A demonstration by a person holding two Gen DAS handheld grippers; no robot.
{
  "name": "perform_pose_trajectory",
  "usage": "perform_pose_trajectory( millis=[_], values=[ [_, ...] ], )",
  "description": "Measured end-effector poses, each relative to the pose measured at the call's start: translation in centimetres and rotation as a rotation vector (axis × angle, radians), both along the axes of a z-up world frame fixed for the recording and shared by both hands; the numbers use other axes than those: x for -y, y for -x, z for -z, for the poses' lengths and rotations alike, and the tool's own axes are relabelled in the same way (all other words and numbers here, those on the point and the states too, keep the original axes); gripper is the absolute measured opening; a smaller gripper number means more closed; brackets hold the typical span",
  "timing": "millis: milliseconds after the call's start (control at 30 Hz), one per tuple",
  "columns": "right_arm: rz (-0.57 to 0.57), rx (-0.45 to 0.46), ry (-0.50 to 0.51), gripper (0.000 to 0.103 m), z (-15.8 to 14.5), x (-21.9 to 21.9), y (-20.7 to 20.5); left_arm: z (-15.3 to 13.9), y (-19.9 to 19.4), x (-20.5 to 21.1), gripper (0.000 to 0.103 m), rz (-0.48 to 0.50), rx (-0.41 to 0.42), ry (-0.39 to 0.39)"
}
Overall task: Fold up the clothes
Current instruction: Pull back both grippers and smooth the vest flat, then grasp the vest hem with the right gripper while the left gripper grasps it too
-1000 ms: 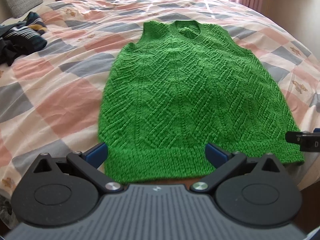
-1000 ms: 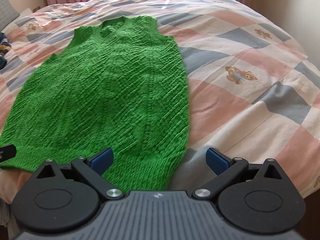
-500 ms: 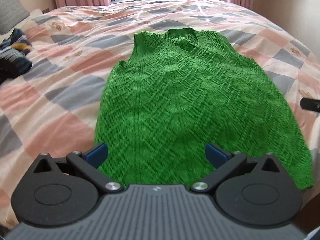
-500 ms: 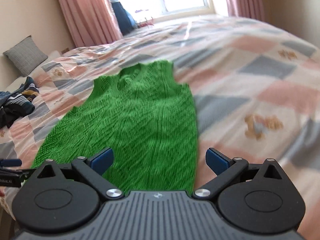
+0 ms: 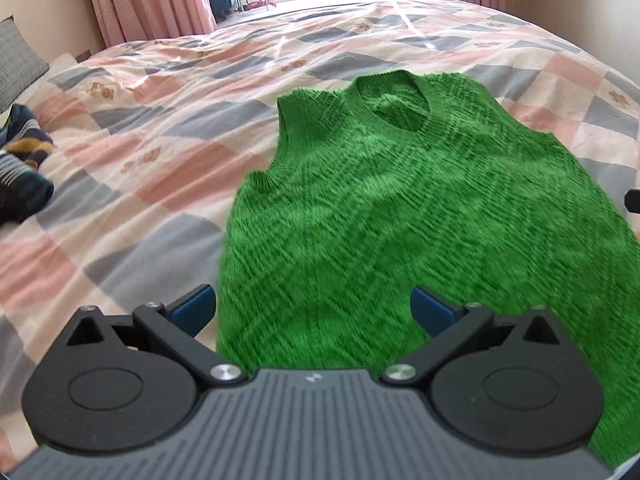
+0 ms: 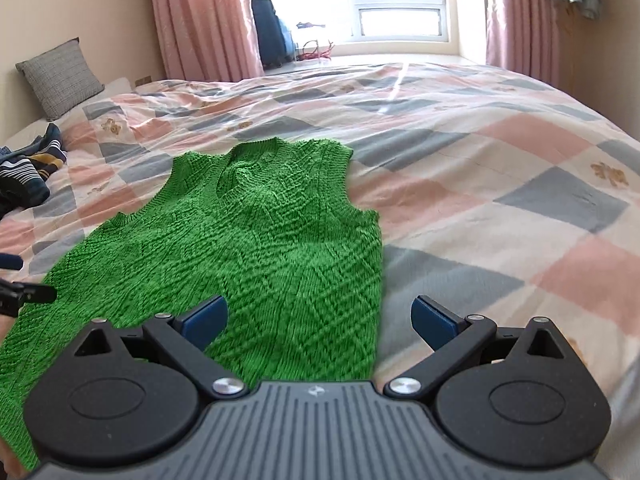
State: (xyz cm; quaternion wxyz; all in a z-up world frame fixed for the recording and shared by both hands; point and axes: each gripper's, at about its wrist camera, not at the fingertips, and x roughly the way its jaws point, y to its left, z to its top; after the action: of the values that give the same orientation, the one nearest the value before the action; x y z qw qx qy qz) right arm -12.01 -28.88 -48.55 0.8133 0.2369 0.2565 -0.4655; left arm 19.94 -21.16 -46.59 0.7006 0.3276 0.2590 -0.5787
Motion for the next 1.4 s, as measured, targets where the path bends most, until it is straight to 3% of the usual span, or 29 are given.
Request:
perform_pose_trajectory(
  millis=[300,433,700,867,1067,1300,1367,1400],
  values=[
    [-0.034,-0.049,-0.032,0.1,0.8,5.7,-1.7,0.1,-4.7,6.2,0.102,0.059,-0.1,0.056],
    [-0.05,-0.032,-0.03,0.092,0.4,9.7,-2.1,-0.3,-7.8,10.1,0.1,0.104,-0.177,0.074],
    [-0.121,0.184,-0.136,0.08,0.8,18.8,-2.5,0.6,-11.5,18.1,0.085,0.181,-0.366,0.05],
    [-0.168,0.243,-0.192,0.059,1.7,23.4,-3.7,1.9,-12.7,21.9,0.082,0.198,-0.394,0.037],
    [-0.157,0.283,-0.227,0.059,3.6,28.1,-4.0,4.3,-15.2,26.2,0.075,0.149,-0.471,0.017],
    [-0.16,0.383,-0.327,0.059,6.9,32.9,-4.5,7.5,-16.7,30.1,0.073,0.144,-0.651,-0.003],
    [-0.161,0.429,-0.349,0.059,7.6,33.8,-4.5,8.0,-16.6,30.9,0.064,0.159,-0.672,-0.006],
    [-0.163,0.453,-0.359,0.058,7.9,34.2,-4.5,8.1,-16.5,31.1,0.05,0.168,-0.679,-0.011]
  ],
)
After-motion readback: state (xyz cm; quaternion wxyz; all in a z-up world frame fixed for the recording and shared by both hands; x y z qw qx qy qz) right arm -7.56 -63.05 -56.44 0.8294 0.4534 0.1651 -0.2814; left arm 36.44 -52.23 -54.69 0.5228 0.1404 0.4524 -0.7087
